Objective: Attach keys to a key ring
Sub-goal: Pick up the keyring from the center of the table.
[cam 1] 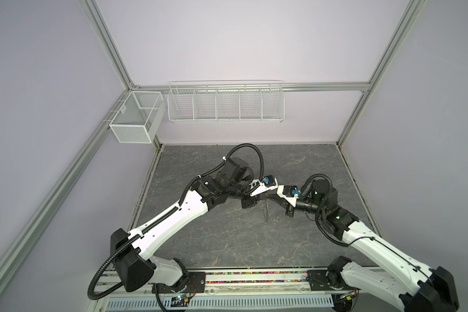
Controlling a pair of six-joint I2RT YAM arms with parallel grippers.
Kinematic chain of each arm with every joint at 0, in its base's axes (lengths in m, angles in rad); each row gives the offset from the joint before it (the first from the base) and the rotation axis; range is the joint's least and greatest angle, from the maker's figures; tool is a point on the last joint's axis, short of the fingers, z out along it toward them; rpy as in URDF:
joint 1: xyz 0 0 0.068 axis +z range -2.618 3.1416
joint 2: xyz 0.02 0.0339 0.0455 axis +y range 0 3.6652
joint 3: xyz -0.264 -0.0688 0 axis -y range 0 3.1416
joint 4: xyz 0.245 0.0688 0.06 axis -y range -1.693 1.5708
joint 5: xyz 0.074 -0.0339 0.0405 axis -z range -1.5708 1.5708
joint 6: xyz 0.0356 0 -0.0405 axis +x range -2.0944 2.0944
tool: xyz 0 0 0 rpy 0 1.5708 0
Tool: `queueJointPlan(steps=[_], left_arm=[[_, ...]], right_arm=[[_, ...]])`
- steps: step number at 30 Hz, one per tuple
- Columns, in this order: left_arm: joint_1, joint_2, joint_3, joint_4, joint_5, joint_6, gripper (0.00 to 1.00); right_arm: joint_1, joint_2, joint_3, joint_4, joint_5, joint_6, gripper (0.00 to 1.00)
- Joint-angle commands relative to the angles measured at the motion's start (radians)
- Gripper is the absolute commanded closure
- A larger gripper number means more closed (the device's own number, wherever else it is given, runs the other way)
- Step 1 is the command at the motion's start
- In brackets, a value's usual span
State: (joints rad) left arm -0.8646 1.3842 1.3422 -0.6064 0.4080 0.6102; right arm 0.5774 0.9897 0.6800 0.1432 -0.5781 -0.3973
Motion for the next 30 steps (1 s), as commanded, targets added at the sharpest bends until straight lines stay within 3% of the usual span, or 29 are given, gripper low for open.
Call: queueJointPlan(steps=[1,8,14,21,30], left_arm=[[0.006,-0.077,-0.068,0.105,-0.049,-0.009,0.65],[0.057,-0.254,-0.364,0.442,0.009,-0.068,0.62],[0.065,-0.298,-0.541,0.675,0.039,-0.093,0.64],[0.067,-0.263,-0.59,0.835,0.07,-0.122,0.67],[0.067,-0.249,-0.598,0.855,0.147,-0.135,0.74]], right_arm=[[-0.008,0.01,-0.015,0.051,-0.033,0.033,0.93],[-0.013,0.04,0.005,0.064,-0.047,0.061,0.93],[-0.016,0.045,0.023,0.064,-0.069,0.077,0.93],[-0.016,0.041,0.031,0.058,-0.089,0.081,0.93],[-0.016,0.043,0.039,0.057,-0.097,0.084,0.93]])
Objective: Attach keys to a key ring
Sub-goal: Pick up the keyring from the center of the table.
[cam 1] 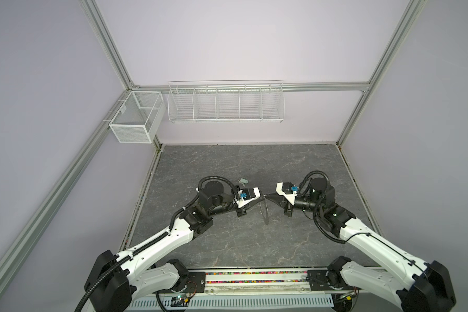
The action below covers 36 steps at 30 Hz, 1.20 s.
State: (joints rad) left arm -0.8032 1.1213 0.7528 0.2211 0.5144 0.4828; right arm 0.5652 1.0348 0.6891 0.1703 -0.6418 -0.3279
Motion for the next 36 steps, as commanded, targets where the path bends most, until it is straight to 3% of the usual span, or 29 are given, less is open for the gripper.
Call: queueJointPlan(steps=[1,9,14,18,23,29,36], left_arm=[[0.006,0.017,-0.007,0.025,0.044,-0.008,0.75],[0.005,0.044,0.011,0.01,0.041,0.007,0.82],[0.005,0.053,0.046,-0.018,0.05,0.024,1.0],[0.004,0.055,0.086,-0.087,0.056,0.043,1.0],[0.004,0.085,0.228,-0.362,0.044,0.108,1.0],[0.001,0.17,0.449,-0.751,0.005,0.193,1.0],[-0.038,0.277,0.646,-1.005,-0.064,0.229,1.0]], right_arm=[[-0.004,-0.002,0.03,0.03,-0.034,0.015,0.93],[-0.004,-0.013,0.027,0.031,-0.042,0.013,0.93],[-0.004,-0.01,0.029,0.023,-0.05,0.007,0.93],[-0.005,-0.014,0.035,-0.034,-0.014,-0.032,0.88],[-0.004,-0.045,0.039,-0.136,0.059,-0.123,0.71],[-0.004,-0.06,0.04,-0.188,0.06,-0.161,0.7],[0.005,-0.056,0.036,-0.145,0.03,-0.135,0.7]])
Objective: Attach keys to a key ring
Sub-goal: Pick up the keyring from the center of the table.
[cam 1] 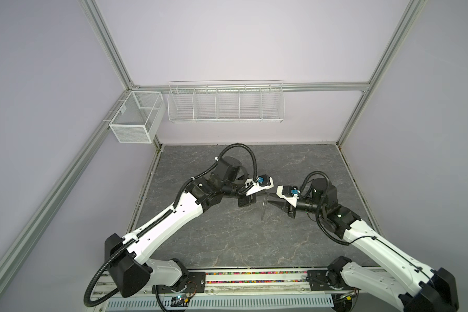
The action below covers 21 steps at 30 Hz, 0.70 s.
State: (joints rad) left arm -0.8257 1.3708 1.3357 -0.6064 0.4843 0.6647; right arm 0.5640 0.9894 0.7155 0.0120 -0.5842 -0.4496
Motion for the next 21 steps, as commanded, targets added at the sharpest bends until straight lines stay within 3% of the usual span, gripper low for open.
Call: queueJointPlan(steps=[1,10,21], left_arm=[[-0.024,0.04,0.083,-0.197,-0.047,0.047,1.0],[-0.056,0.098,0.194,-0.306,-0.091,0.058,1.0],[-0.063,0.103,0.2,-0.303,-0.097,0.062,1.0]], right_arm=[[0.008,-0.008,0.01,0.022,-0.028,-0.008,0.7],[0.009,0.012,-0.005,0.085,-0.052,0.02,0.71],[0.009,0.018,-0.01,0.131,-0.074,0.045,0.75]])
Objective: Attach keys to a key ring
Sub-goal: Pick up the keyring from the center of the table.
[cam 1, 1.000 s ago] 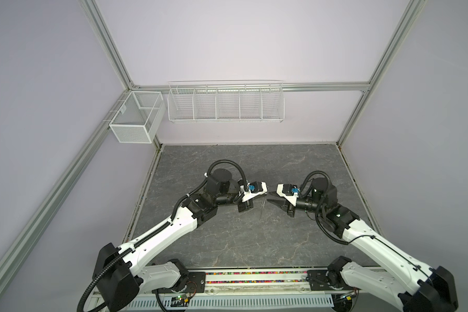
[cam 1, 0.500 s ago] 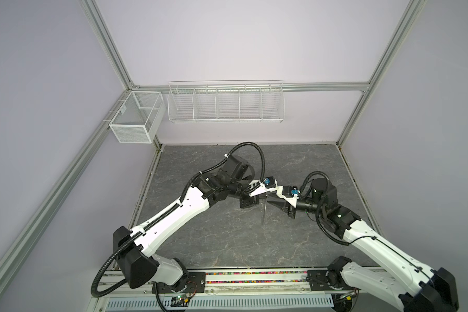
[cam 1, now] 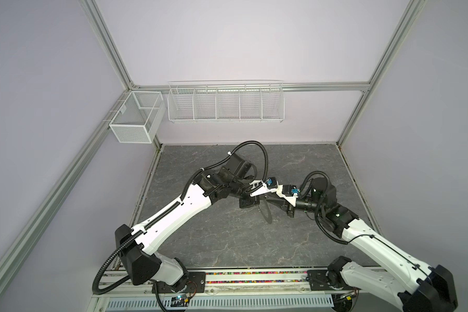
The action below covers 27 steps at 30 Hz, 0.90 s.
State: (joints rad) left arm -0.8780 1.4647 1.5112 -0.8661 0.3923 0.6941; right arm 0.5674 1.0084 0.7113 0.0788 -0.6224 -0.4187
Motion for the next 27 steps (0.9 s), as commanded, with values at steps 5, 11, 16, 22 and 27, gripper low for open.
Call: queueJointPlan(steps=[5,11,16,22,27], left_arm=[[-0.012,0.015,0.023,-0.042,-0.004,0.032,1.0],[-0.012,0.016,0.019,-0.034,-0.004,0.025,1.0],[-0.013,0.017,0.016,-0.033,-0.001,0.025,1.0],[-0.013,0.019,0.013,-0.032,0.008,0.03,1.0],[-0.014,0.009,-0.011,0.009,-0.008,0.026,1.0]], right_arm=[[0.006,0.001,-0.011,0.088,-0.047,0.03,0.78],[0.006,-0.001,-0.021,0.12,-0.051,0.047,0.8],[0.006,-0.001,-0.027,0.135,-0.056,0.056,0.83],[0.007,-0.002,-0.029,0.148,-0.062,0.066,0.89],[0.004,-0.001,-0.041,0.18,-0.059,0.093,0.93]])
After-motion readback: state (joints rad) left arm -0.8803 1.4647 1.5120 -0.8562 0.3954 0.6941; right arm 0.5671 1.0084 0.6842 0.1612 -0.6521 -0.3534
